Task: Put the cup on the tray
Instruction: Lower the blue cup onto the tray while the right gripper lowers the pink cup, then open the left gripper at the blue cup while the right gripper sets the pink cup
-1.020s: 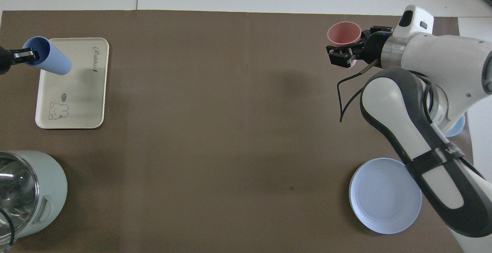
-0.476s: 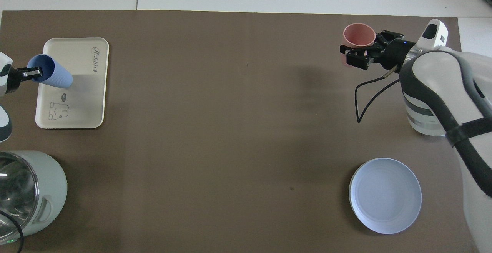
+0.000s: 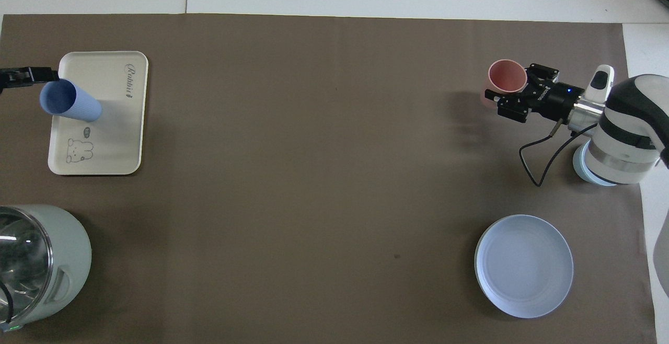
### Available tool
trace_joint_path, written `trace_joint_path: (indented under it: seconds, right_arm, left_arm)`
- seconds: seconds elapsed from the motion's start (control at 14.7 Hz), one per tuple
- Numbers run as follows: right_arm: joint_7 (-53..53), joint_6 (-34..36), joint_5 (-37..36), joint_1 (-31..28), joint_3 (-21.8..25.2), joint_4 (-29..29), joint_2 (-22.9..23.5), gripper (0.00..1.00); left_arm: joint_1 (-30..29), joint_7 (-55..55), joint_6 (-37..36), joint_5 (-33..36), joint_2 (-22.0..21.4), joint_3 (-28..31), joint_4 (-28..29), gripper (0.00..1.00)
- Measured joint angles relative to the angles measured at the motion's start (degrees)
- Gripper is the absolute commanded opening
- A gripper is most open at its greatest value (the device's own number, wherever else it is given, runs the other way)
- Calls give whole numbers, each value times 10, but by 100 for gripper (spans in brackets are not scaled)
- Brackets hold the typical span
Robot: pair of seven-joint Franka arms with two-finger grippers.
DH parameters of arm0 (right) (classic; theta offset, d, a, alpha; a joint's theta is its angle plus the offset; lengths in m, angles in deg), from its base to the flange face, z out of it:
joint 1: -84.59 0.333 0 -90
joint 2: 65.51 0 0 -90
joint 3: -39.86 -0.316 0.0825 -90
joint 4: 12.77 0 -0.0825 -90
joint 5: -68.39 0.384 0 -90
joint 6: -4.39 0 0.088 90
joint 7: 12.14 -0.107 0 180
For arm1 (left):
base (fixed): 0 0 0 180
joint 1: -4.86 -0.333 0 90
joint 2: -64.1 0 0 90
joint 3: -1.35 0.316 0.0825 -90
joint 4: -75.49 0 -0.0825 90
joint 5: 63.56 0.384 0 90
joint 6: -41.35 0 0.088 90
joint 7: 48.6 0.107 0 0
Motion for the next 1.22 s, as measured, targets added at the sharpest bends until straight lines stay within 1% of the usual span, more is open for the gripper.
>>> trace_joint_path:
  seconds: [0.07, 0.2, 0.34, 0.48, 0.61, 0.75, 0.88, 1.02, 1.09, 1.16, 1.22]
  right_arm:
    - [17, 5, 0, -7, 0, -8, 1, 0]
    - [47, 9, 27, -10, 0, -25, 1, 0]
    - [73, 12, 48, -10, -1, -35, 2, 0]
    - [79, 12, 53, -10, -2, -37, 4, 0]
    - [90, 13, 60, -10, -2, -39, 6, 0]
    - [101, 13, 87, -9, -5, -40, 8, 0]
    - [104, 13, 91, -8, -6, -41, 9, 0]
    - [105, 13, 91, -8, -6, -42, 9, 0]
    - [106, 13, 91, -8, -6, -43, 9, 11]
    - [106, 13, 91, -8, -6, -43, 9, 76]
    - [106, 13, 92, -8, -6, -45, 9, 100]
  left_arm:
    - [2, 0, -59, 6, 4, 0, -41, 100]
    - [20, -16, -157, 56, 10, -2, -101, 100]
    - [65, -80, -242, 98, 12, -4, -151, 100]
    - [116, -144, -321, 113, 12, -4, -187, 100]
    - [151, -173, -384, 118, 10, -4, -206, 100]
    - [166, -178, -426, 119, -8, -4, -216, 100]
    - [166, -178, -454, 119, -50, -3, -201, 100]
    - [163, -176, -465, 119, -105, 1, -161, 100]
    - [162, -175, -467, 119, -128, 3, -144, 100]
    - [162, -175, -468, 119, -144, 5, -129, 100]
    - [161, -175, -468, 119, -156, 6, -117, 100]
